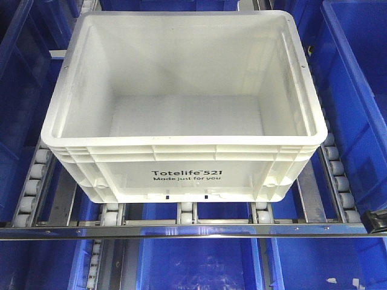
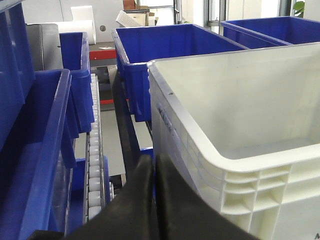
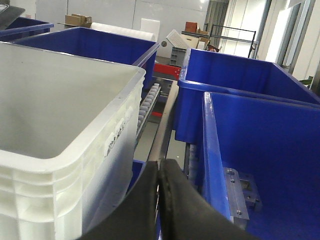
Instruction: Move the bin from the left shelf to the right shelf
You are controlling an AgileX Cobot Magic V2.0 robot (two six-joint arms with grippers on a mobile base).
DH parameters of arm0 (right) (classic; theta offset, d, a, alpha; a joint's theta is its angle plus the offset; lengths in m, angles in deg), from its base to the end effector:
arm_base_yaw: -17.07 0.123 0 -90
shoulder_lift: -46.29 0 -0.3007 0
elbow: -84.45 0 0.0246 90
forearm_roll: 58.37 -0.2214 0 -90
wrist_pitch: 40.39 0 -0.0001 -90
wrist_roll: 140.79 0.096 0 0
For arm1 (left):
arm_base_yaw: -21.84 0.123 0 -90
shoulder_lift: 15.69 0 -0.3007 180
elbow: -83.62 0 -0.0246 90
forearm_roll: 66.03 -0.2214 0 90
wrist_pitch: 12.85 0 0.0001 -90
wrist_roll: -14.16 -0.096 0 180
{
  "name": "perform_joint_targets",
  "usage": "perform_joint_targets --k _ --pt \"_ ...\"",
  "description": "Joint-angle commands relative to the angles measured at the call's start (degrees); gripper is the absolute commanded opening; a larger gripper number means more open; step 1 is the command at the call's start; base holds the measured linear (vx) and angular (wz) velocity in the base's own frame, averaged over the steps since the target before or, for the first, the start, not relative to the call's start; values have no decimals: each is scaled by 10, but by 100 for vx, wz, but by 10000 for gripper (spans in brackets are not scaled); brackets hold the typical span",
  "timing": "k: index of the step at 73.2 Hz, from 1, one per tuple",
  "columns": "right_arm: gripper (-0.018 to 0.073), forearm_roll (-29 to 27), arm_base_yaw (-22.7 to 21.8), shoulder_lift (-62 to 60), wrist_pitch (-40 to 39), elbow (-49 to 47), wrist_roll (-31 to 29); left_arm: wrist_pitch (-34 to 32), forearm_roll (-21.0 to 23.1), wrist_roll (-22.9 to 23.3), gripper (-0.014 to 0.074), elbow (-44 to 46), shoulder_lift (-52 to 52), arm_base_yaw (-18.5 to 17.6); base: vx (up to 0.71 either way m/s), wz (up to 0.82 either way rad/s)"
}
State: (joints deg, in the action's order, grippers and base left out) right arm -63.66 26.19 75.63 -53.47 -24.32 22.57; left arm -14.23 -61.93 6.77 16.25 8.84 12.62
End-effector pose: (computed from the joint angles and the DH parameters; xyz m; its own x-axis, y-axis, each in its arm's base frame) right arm 0.0555 0.0069 0.2579 0.0689 -0.1906 -0.9792 -0.1267 0.9720 -0.1981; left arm 0.0440 -0.0070 0.2641 0.0001 0.0581 -0.9983 0.1588 0.9856 0.0574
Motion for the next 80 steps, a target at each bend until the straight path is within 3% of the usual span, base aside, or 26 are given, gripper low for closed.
perform_joint_targets --k 1,21,29,38,54,80 --pt "-8 2 -3 8 -41 -16 -3 -46 5 4 -8 17 8 0 0 0" --pt "-8 2 -3 8 -41 -16 -3 -22 0 2 -8 10 -38 0 0 0" --pt "-8 2 -3 8 -41 -16 -3 -15 1 -9 -8 -36 -75 0 0 0" --pt "-8 2 -3 8 -41 -16 -3 -58 1 -8 -8 -109 -110 0 0 0" --pt "-8 2 -3 8 -41 -16 -3 7 1 -17 -8 -108 -189 0 0 0" --pt "-9 2 -3 9 -41 -16 -3 18 1 -17 -8 -108 -186 0 0 0"
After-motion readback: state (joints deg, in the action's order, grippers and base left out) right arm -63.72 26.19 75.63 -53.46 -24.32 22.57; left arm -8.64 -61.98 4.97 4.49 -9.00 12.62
